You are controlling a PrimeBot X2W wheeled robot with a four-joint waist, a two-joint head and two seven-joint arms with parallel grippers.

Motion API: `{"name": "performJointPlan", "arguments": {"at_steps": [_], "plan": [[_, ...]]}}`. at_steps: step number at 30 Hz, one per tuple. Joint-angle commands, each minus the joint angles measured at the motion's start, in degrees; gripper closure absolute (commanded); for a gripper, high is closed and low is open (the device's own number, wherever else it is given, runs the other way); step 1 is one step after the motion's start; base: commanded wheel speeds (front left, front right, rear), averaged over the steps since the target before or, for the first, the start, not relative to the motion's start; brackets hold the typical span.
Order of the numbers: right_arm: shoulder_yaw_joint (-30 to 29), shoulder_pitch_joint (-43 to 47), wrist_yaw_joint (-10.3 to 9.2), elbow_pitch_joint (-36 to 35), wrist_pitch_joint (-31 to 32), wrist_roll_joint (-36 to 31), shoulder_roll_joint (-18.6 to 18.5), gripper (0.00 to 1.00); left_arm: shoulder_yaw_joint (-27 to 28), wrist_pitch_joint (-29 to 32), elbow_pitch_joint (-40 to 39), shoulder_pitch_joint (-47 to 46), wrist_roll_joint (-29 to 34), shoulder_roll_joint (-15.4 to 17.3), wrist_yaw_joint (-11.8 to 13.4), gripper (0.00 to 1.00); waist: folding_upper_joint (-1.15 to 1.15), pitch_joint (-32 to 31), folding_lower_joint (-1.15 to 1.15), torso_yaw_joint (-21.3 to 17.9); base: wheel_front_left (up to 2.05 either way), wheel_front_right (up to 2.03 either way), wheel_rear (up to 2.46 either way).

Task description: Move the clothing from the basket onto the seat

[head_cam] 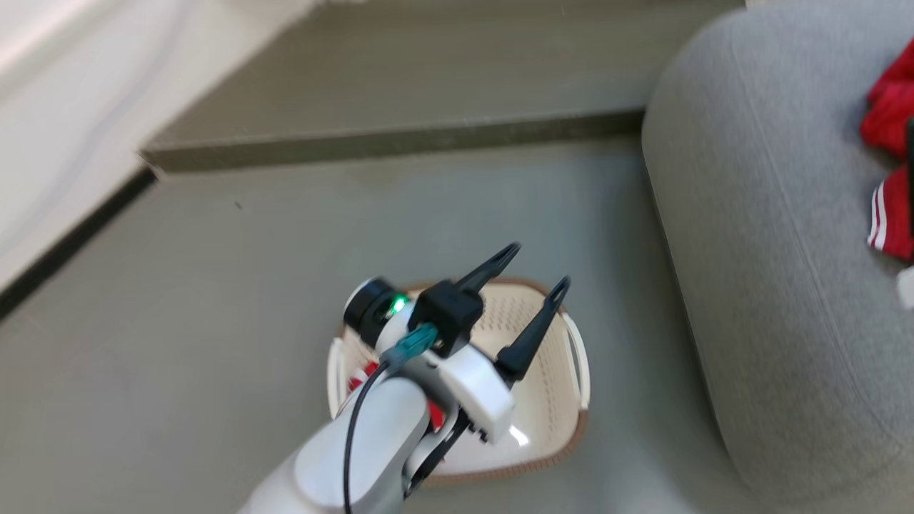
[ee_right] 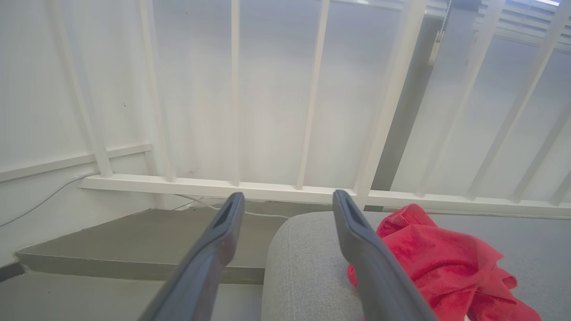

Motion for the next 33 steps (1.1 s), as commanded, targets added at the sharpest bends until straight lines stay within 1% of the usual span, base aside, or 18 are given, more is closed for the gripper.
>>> {"name": "performJointPlan", "arguments": {"at_steps": [1, 8, 13, 18, 23, 30, 33], "plan": [[0.61, 1.81, 0.22, -1.48, -0.34, 0.00, -1.48, 0.00, 2.20, -0.35, -1.28, 0.47, 0.74, 0.16, -0.36, 0.00, 0.00, -4.00, 0.00, 2.37, 0.00, 0.00, 0.00], [2.77, 7.62, 0.22, -3.38, -0.34, -0.74, 0.88, 0.00, 10.80, -0.35, -0.68, 8.80, 3.75, 0.19, -1.42, 0.00, 0.00, -10.63, 0.00, 4.44, 0.00, 0.00, 0.00], [3.69, 12.44, 0.22, -4.90, -0.34, -1.23, 3.03, 0.00, 18.11, -0.35, -1.69, 15.06, 5.91, 0.85, -1.04, 0.00, 0.00, -13.97, 0.00, 4.95, 0.00, 0.00, 0.00], [3.69, 16.25, 0.22, -6.45, -0.34, -2.00, 5.21, 0.00, 24.99, -0.35, -3.93, 20.44, 8.25, 1.52, -0.48, 0.00, 0.00, -15.15, 0.00, 4.84, 0.00, 0.00, 0.00], [2.75, 19.19, 0.22, -7.80, -0.34, -3.10, 6.56, 0.00, 30.80, -0.35, -5.83, 24.29, 10.77, 1.60, 0.20, 0.00, 0.00, -15.79, 0.00, 5.08, 0.00, 0.00, 0.00], [0.86, 22.66, 0.22, -9.36, -0.34, -5.24, 9.14, 0.00, 39.43, -0.35, -8.56, 29.25, 13.58, 1.37, 2.35, 0.00, 0.00, -16.77, 0.00, 5.47, 0.00, 0.00, 0.00], [-0.30, 24.14, 0.22, -9.92, -0.34, -6.04, 10.58, 0.00, 42.15, -0.35, -9.49, 31.48, 14.91, 1.26, 2.53, 0.00, 0.00, -17.00, 0.00, 5.52, 0.00, 0.00, 0.00]]}}
